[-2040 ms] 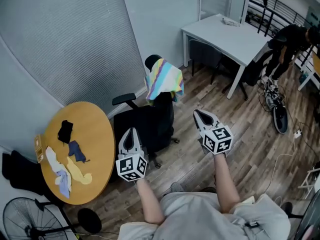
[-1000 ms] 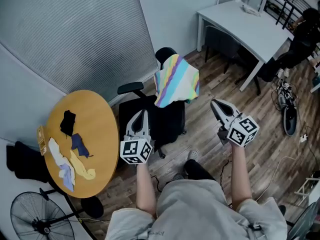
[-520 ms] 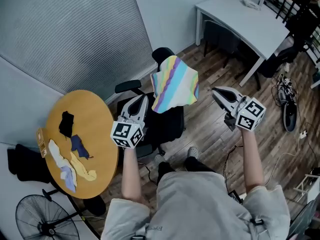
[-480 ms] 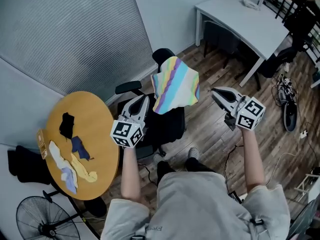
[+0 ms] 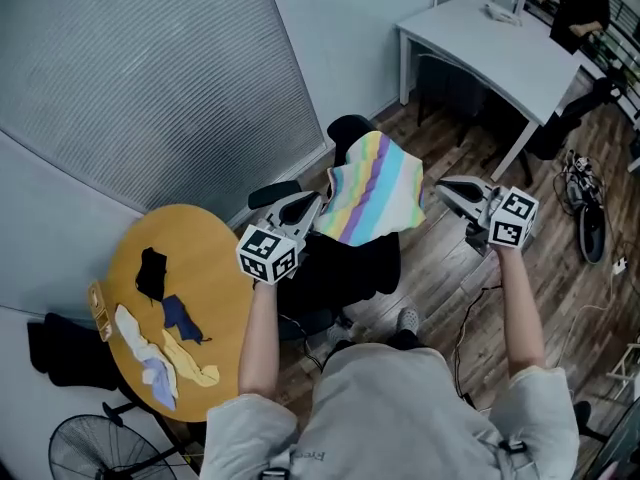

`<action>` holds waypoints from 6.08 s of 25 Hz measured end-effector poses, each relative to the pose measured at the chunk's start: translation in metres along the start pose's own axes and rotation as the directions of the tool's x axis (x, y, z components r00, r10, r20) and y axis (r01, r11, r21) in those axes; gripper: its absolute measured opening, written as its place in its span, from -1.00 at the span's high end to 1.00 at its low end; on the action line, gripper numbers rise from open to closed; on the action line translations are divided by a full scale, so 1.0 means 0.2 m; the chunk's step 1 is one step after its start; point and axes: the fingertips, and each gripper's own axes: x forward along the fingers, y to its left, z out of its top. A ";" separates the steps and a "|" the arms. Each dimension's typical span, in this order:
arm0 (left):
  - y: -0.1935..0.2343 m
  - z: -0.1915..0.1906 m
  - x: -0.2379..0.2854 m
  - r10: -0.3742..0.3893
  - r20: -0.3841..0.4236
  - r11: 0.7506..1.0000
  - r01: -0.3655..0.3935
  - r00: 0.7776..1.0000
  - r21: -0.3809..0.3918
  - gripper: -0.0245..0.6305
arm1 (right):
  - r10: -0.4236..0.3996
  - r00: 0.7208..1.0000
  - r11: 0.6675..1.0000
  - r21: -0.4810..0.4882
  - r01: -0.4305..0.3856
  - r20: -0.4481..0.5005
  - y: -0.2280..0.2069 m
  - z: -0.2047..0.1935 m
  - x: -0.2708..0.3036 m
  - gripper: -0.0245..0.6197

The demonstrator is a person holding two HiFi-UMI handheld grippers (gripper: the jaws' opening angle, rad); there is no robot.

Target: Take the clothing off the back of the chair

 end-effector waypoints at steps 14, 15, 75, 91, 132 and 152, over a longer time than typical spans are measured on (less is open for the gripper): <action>-0.14 0.04 0.15 -0.481 0.037 0.877 0.480 0.876 0.030 -0.05 | 0.215 0.975 0.976 -0.013 -0.216 -0.061 0.02 -0.05 0.09 -0.11; -0.15 0.03 0.17 -0.512 0.029 0.859 0.511 0.859 0.029 -0.12 | 0.233 0.968 0.972 -0.022 -0.236 -0.093 0.03 -0.07 0.11 -0.23; -0.25 -0.05 0.37 -0.311 -0.011 0.950 0.311 0.950 -0.025 0.55 | -0.179 0.962 0.984 -0.017 0.179 -0.205 -0.03 -0.22 0.37 0.64; -0.22 0.19 0.30 -0.221 0.024 0.973 0.219 0.975 0.077 0.56 | -0.291 0.948 0.952 -0.137 0.274 -0.127 -0.01 0.04 0.29 0.65; -0.54 0.86 0.60 -0.281 0.142 0.912 0.218 0.949 0.348 0.56 | -0.638 0.757 0.676 -0.368 0.638 0.141 -0.04 0.61 -0.27 0.65; -1.37 0.81 0.97 -0.566 0.104 0.790 0.503 0.818 0.350 0.56 | -0.873 0.454 0.394 -0.288 0.873 0.181 -0.02 0.40 -1.18 0.65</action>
